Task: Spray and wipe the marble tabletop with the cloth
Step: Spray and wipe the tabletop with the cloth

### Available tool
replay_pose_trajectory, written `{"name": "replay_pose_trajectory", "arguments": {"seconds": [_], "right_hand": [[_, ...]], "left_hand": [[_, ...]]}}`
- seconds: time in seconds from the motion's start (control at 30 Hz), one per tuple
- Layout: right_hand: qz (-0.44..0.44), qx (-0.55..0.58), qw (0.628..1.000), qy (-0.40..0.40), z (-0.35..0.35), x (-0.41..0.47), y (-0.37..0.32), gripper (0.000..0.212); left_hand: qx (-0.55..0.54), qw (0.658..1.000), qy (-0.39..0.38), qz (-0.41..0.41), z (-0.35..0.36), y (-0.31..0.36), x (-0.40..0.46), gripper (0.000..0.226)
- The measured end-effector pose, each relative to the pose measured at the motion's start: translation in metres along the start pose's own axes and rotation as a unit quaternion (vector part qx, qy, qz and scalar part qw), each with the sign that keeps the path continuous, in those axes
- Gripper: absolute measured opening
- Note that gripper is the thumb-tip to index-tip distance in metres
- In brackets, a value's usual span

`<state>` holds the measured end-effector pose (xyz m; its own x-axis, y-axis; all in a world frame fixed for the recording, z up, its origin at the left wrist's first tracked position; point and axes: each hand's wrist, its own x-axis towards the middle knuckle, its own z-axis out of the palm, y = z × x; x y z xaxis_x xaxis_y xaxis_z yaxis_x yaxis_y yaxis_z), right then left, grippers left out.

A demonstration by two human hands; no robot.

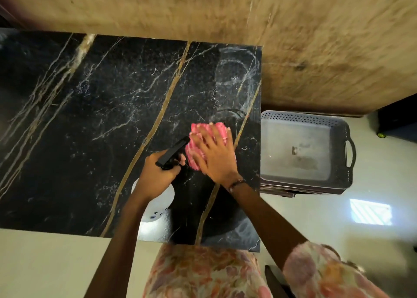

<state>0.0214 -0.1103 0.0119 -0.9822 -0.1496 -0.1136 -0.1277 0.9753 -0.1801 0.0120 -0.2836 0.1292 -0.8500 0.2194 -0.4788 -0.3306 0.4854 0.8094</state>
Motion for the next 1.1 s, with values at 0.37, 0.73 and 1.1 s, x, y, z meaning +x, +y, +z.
{"name": "replay_pose_trajectory", "arguments": {"seconds": [0.37,0.73,1.1], "right_hand": [[0.180,0.028,0.983,0.034,-0.026,0.039,0.117,0.060],[-0.055,-0.017,0.998,0.020,-0.018,0.066,0.062,0.056],[0.169,0.000,0.984,0.064,-0.035,0.160,0.117,0.056]], "left_hand": [[0.006,1.000,-0.011,0.010,-0.002,0.031,0.050,0.019],[-0.012,0.999,-0.026,0.021,-0.011,0.061,0.122,0.020],[-0.014,0.998,-0.033,0.053,-0.031,0.075,0.167,0.026]]}}
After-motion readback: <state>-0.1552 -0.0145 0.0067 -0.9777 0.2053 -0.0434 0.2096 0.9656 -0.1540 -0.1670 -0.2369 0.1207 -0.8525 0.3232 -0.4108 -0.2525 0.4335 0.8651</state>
